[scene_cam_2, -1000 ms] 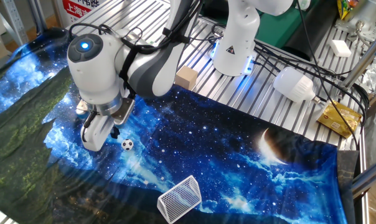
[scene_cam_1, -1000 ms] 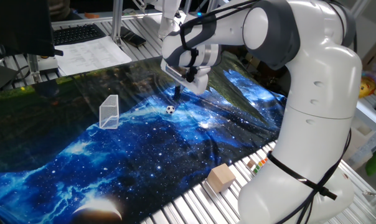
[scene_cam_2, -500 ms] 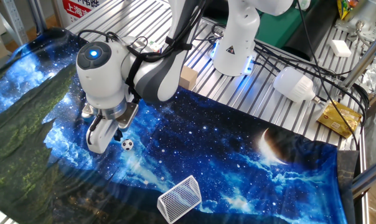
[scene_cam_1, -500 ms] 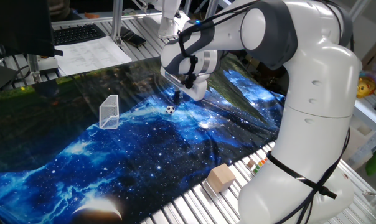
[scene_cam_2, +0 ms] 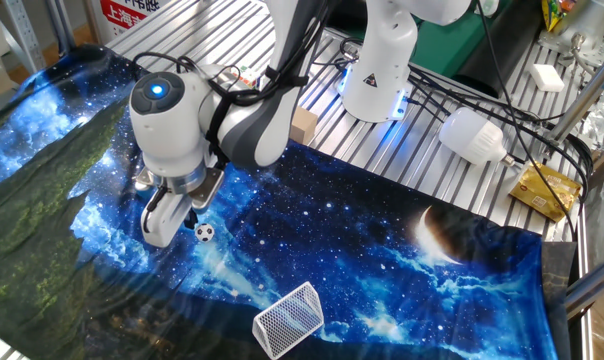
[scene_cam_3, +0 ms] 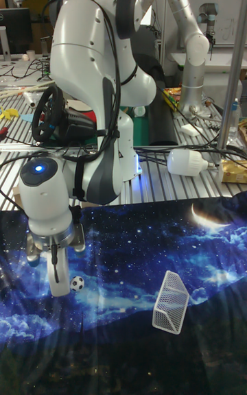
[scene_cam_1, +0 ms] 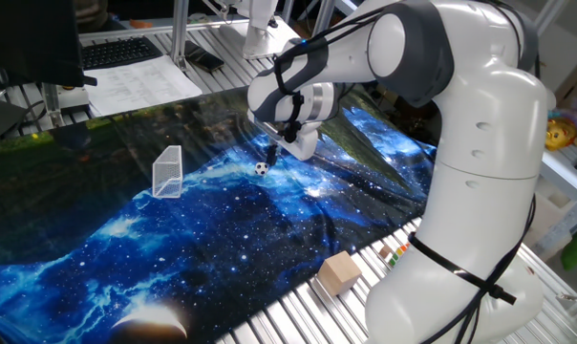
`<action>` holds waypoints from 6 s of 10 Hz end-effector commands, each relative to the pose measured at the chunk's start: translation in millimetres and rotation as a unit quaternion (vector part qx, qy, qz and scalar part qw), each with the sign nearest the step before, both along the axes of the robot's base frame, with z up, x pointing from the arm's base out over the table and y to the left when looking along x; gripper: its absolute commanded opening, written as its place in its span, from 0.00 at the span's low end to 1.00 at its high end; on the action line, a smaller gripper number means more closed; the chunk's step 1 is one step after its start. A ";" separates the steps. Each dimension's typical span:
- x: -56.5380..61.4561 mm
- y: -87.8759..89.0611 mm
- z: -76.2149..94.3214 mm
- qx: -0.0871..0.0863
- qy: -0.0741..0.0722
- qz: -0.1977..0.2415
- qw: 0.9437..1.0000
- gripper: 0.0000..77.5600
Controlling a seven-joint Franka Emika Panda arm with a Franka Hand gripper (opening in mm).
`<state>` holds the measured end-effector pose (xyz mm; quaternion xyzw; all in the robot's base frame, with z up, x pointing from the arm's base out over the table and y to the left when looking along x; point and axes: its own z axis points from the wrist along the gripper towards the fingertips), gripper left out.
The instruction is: Push the soccer ball into the goal
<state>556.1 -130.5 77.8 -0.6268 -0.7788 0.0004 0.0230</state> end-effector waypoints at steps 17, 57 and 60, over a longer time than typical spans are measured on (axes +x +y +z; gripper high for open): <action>3.3 39.6 -0.8 0.009 -0.001 -0.067 0.998 0.00; -12.3 118.2 -1.2 -0.011 -0.005 -0.123 0.992 0.00; -13.9 131.9 -2.8 -0.005 -0.005 -0.146 0.989 0.00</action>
